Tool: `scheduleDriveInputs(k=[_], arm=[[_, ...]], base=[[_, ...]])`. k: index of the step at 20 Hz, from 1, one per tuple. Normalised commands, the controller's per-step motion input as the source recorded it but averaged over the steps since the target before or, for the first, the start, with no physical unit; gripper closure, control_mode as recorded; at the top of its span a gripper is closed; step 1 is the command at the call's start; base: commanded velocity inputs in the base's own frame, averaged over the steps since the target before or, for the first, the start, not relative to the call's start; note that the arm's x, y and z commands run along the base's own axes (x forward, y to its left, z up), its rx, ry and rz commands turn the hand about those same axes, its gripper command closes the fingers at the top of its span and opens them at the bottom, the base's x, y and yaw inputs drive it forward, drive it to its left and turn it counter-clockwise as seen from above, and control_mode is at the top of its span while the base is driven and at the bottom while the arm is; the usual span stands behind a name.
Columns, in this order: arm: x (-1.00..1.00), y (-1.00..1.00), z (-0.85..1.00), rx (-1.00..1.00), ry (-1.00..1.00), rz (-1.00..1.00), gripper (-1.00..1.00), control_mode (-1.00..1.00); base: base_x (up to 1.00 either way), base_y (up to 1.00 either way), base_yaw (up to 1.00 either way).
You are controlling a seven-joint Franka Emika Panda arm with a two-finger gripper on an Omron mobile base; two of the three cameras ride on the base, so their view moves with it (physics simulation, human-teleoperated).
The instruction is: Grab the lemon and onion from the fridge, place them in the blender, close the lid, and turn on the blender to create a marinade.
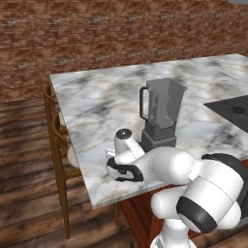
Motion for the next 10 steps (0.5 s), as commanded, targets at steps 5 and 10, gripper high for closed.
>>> scheduleDriveInputs(k=[5,10], arm=[[0.0,0.04,-0.17,0.0,0.0,-0.02,-1.0,-1.0],[0.0,0.09,-0.38,0.0,0.0,-0.02,-1.0,-1.0]], base=[[0.0,0.0,0.0],[0.0,0.0,0.0]])
